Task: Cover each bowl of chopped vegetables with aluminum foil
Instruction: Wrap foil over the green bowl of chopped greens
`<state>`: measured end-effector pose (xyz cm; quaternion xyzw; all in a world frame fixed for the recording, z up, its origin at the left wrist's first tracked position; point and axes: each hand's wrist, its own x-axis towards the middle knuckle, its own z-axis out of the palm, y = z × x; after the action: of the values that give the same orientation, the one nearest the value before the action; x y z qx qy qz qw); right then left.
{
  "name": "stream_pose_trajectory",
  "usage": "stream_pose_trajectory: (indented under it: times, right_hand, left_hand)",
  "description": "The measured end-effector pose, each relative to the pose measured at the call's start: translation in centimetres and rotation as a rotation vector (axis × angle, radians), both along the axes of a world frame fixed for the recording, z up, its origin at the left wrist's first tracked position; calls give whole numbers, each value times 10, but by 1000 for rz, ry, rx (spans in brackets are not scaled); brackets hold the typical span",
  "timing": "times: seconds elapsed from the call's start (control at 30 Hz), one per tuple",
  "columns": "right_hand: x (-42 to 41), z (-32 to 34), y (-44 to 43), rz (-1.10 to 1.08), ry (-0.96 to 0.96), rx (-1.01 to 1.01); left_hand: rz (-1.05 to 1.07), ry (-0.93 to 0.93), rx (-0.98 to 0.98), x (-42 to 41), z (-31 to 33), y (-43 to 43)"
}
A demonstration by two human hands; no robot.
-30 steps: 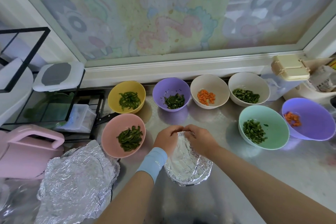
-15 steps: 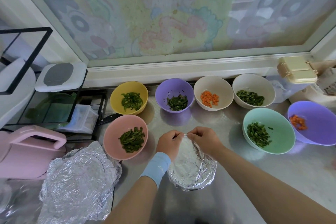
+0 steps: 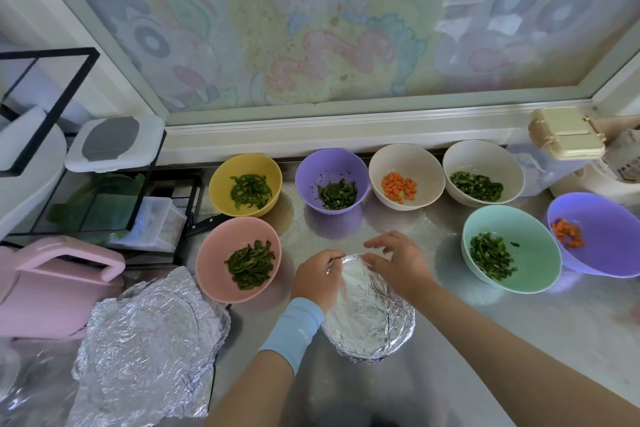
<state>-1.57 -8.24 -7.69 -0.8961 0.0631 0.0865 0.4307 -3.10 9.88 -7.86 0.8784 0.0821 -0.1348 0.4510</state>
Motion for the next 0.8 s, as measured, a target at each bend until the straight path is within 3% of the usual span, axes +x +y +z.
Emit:
stream_pose_trajectory:
  times: [0.13,0.8]
  right_hand:
    - [-3,-3,2,70,-102,-126]
    - [-3,-2,6,80,-69,-113]
  left_hand:
    - [-186,-232,148,13,3,-6]
    - [-207,-225,162,11,-1,-24]
